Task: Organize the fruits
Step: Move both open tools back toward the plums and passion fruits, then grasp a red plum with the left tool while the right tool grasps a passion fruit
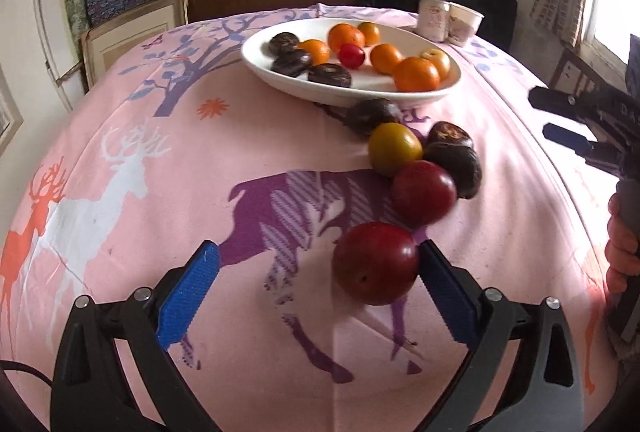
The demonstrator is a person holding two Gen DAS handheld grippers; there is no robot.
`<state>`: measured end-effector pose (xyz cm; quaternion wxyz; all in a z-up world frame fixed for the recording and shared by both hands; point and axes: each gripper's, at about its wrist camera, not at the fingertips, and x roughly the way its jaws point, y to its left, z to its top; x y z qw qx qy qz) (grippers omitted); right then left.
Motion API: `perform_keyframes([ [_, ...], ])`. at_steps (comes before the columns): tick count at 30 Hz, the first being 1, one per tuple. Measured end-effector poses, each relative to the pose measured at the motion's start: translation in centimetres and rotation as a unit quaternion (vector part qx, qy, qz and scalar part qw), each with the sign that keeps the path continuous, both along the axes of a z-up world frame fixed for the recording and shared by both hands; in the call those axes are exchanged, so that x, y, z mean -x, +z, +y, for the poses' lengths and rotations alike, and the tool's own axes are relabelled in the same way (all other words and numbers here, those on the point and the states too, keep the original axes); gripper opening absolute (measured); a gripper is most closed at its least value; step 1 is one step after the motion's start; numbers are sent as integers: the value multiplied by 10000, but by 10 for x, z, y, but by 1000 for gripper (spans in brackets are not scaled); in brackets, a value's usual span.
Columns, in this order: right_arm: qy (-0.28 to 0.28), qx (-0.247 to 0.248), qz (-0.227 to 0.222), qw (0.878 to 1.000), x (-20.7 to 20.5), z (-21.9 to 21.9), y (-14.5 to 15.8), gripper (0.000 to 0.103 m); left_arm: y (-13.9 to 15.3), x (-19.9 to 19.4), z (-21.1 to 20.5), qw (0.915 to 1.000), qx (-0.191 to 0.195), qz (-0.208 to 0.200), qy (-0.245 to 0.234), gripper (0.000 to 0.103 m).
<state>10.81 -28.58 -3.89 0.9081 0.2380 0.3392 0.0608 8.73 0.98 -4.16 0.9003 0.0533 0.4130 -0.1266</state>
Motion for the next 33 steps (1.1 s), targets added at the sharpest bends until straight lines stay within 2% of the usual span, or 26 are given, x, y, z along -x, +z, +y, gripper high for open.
perform_keyframes([
  [2,-1,-6,1,10000,0,0,0,83,6,1,11,9995,124,-168,239,97],
  [5,-13,-17,-18,10000,0,-1,0,83,17,6,18,9954,-170,-664,671,96],
  [6,-19,-19,-22,10000,0,-1,0,83,18,8,17,9958,-120,-673,608,95],
  [8,-11,-22,-9,10000,0,-1,-1,83,15,8,9,9986,-17,-497,189,95],
  [11,-5,-10,11,10000,0,-1,-2,83,12,11,-7,9982,-319,-478,-178,94],
  [12,-5,-14,8,10000,0,-1,-2,83,11,11,-9,9981,-326,-453,-242,90],
  [14,-3,-10,12,10000,0,0,-2,83,8,6,-6,9990,-239,-307,-226,73],
  [16,5,-3,20,10000,-1,0,-2,83,4,0,0,9998,-7,-88,-197,68],
  [18,25,10,31,10000,-1,1,-2,83,3,-2,3,9997,128,-25,-190,68],
  [22,53,76,52,9999,-1,4,-3,83,1,-6,-2,9997,116,-13,-232,68],
  [28,144,188,67,9997,-2,10,-4,83,-6,-21,-7,9983,307,281,-407,67],
  [30,180,209,64,9996,-1,12,-3,83,-6,-20,-8,9972,413,276,-554,54],
  [31,215,217,62,9995,-1,13,-3,83,-5,-19,-9,9964,471,278,-649,43],
  [33,345,224,51,9991,0,17,-3,83,-4,-14,-11,9963,442,218,-710,40],
])
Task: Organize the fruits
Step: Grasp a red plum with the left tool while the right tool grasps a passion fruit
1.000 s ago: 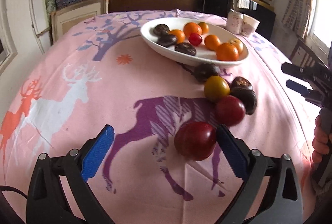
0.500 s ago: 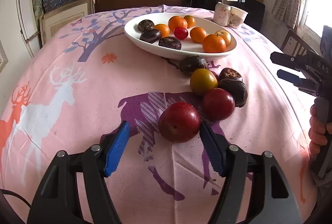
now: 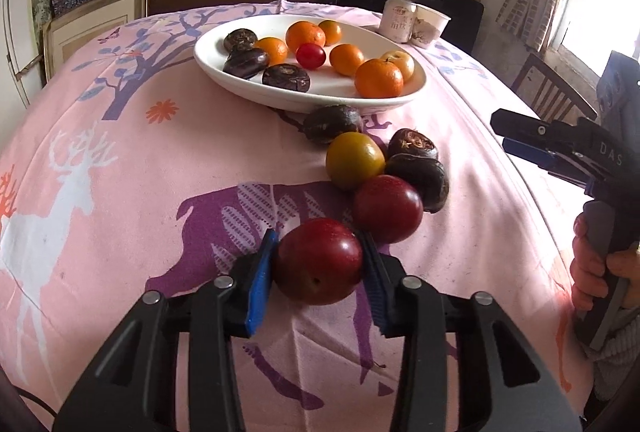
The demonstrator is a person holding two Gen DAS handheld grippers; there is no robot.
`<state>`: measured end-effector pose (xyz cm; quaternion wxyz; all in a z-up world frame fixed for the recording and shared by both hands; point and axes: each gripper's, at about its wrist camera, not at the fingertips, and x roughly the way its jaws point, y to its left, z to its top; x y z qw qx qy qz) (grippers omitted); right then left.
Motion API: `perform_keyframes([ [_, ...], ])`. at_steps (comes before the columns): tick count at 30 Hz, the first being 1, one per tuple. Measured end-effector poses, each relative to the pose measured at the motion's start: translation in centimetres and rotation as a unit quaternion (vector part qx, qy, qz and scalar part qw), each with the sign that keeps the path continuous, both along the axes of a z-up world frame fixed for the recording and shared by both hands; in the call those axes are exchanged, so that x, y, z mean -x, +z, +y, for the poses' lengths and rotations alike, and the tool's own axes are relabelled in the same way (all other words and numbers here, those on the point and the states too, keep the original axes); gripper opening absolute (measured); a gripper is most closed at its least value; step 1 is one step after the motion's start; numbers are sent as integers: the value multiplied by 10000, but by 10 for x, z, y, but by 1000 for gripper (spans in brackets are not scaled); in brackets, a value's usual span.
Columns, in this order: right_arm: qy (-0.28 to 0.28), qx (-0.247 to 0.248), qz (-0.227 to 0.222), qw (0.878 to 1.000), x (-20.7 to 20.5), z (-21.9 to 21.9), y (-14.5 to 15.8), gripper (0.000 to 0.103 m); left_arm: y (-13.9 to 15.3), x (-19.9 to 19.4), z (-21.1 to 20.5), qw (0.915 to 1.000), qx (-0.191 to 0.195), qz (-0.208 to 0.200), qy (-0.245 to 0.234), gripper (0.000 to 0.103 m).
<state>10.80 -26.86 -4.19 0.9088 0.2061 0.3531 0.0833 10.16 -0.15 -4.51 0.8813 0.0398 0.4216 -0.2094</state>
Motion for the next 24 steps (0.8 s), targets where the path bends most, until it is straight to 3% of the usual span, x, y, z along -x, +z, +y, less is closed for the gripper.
perform_keyframes([
  [4,456,63,-25,9989,6,15,1,81,7,1,15,9989,94,-187,419,40],
  [8,829,720,-194,9938,14,45,3,79,6,-6,31,9962,221,-87,840,40],
  [10,1083,990,-191,9890,14,61,0,70,4,-8,30,9965,164,-41,823,40],
  [12,1264,1091,-135,9859,11,70,-3,53,3,-7,26,9972,68,-39,749,40],
  [14,1342,992,-18,9860,7,73,-7,46,2,-7,24,9975,24,-25,704,40],
  [19,1490,604,167,9868,-4,77,-14,46,0,-8,25,9976,9,24,693,40],
  [24,1624,186,403,9857,-19,86,-23,38,-2,-9,23,9978,-15,80,660,43],
])
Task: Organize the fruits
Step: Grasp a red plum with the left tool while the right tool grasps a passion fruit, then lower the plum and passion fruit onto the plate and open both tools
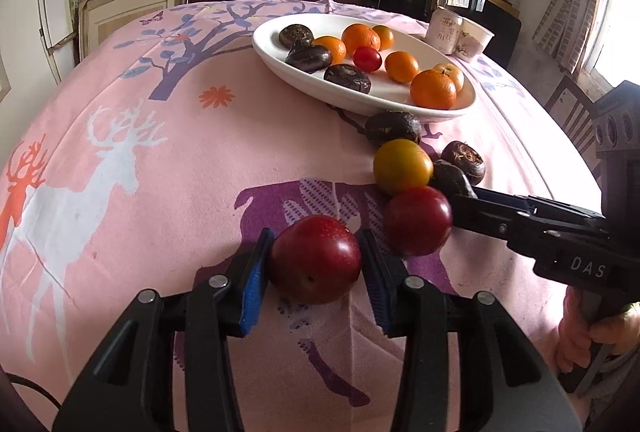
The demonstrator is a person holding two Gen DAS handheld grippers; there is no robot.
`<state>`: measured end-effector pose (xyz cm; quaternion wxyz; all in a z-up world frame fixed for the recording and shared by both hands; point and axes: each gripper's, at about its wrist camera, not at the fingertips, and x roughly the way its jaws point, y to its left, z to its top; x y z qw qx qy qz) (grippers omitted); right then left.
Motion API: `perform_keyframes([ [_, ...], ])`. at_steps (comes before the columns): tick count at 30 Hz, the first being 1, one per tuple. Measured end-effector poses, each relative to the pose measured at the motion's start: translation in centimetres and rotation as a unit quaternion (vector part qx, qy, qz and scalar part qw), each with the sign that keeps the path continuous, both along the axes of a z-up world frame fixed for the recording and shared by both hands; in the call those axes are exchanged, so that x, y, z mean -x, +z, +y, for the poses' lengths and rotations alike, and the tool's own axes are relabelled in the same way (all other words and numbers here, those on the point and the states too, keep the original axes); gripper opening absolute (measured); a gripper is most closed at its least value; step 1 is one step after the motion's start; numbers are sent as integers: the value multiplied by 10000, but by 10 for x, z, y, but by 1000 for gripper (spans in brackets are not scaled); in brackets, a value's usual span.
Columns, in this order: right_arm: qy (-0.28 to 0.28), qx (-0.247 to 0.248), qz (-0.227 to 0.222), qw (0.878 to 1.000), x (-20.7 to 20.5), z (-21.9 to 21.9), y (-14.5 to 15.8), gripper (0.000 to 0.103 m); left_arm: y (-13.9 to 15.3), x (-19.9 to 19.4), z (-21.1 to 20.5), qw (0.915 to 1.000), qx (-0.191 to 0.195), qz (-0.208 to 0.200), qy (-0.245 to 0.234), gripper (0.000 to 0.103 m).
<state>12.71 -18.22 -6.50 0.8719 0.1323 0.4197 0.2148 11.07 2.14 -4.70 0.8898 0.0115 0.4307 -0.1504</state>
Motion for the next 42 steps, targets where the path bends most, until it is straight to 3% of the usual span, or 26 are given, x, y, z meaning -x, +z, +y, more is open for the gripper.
perform_keyframes([
  [6,-79,-354,78,9993,-5,-6,-2,39,-1,1,-3,10000,-60,-9,-41,46],
  [14,-117,-240,21,9996,-6,-3,1,37,0,1,-3,10000,4,-28,-56,47],
  [17,-127,-246,-30,9996,6,-8,5,37,5,5,-1,9997,150,-160,-75,40],
  [23,-295,-172,-123,9993,19,-20,9,37,12,13,-5,9991,141,-378,-162,40],
  [27,-442,-178,-520,9975,28,-27,24,37,31,16,-8,9972,142,-730,-96,40],
  [35,-951,-254,-969,9904,-5,-58,77,37,79,-47,-39,9946,77,-1032,-74,40],
  [38,-1094,-244,-1037,9883,-32,-64,88,37,74,-70,-61,9952,192,-948,-179,40],
  [42,-1298,-356,-904,9868,-69,-70,77,37,49,-91,-90,9962,-104,-792,-360,40],
])
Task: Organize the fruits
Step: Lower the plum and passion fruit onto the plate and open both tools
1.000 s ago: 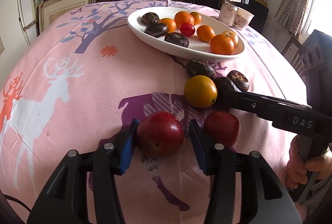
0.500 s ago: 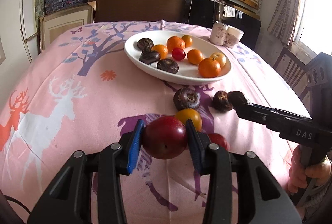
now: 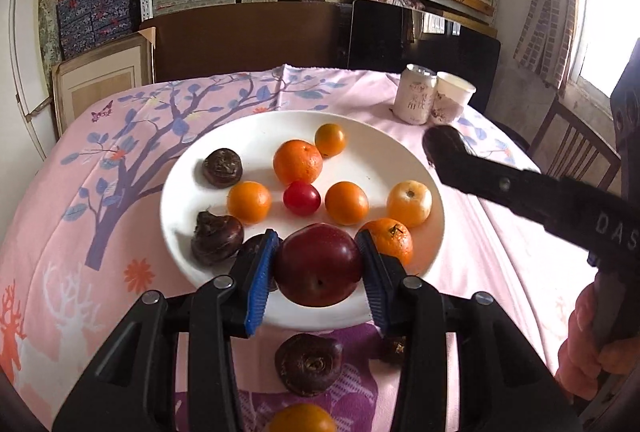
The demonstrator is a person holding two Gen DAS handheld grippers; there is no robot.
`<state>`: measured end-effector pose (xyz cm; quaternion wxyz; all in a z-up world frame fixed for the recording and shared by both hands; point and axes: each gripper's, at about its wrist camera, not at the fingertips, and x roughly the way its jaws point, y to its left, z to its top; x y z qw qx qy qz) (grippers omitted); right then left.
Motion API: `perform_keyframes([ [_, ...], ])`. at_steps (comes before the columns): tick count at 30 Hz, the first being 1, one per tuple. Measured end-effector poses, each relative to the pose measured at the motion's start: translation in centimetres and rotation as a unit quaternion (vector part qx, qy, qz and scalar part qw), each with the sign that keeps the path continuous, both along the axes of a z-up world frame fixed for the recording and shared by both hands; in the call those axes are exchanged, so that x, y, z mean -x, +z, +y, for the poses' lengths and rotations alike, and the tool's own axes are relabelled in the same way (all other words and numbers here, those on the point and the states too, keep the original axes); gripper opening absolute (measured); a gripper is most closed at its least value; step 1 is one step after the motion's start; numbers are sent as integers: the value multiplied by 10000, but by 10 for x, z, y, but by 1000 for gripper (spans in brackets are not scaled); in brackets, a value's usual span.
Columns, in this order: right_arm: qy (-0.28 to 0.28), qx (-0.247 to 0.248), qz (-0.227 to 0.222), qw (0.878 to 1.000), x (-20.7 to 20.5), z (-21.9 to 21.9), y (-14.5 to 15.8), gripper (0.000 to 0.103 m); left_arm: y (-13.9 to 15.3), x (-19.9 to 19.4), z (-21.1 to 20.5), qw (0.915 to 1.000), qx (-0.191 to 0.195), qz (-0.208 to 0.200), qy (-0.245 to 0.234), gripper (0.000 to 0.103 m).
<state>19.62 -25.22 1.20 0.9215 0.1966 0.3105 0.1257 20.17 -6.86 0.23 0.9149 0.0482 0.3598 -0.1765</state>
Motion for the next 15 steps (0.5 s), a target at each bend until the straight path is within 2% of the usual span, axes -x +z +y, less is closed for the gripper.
perform_keyframes([
  [3,-122,-45,199,9997,-28,-4,-17,37,-17,-10,-9,9998,-159,136,-58,40],
  [7,-155,-215,462,9986,-57,-8,-36,41,-23,-19,-10,9997,-115,184,-59,43],
  [8,-174,-288,407,9986,-57,-9,-37,53,-22,-18,-9,9999,-85,119,-39,52],
  [9,-169,-358,330,9987,-56,-10,-37,62,-19,-17,-8,10000,-37,44,-28,55],
  [10,-225,-367,280,9987,-53,-11,-34,65,-17,-15,-7,10000,-18,-14,-22,59],
  [12,-288,-423,173,9985,-46,-14,-29,65,-11,-11,-4,9999,-25,-113,-3,61],
  [15,-224,-760,128,9968,-32,-21,-22,66,-3,0,6,9996,-26,-261,74,65],
])
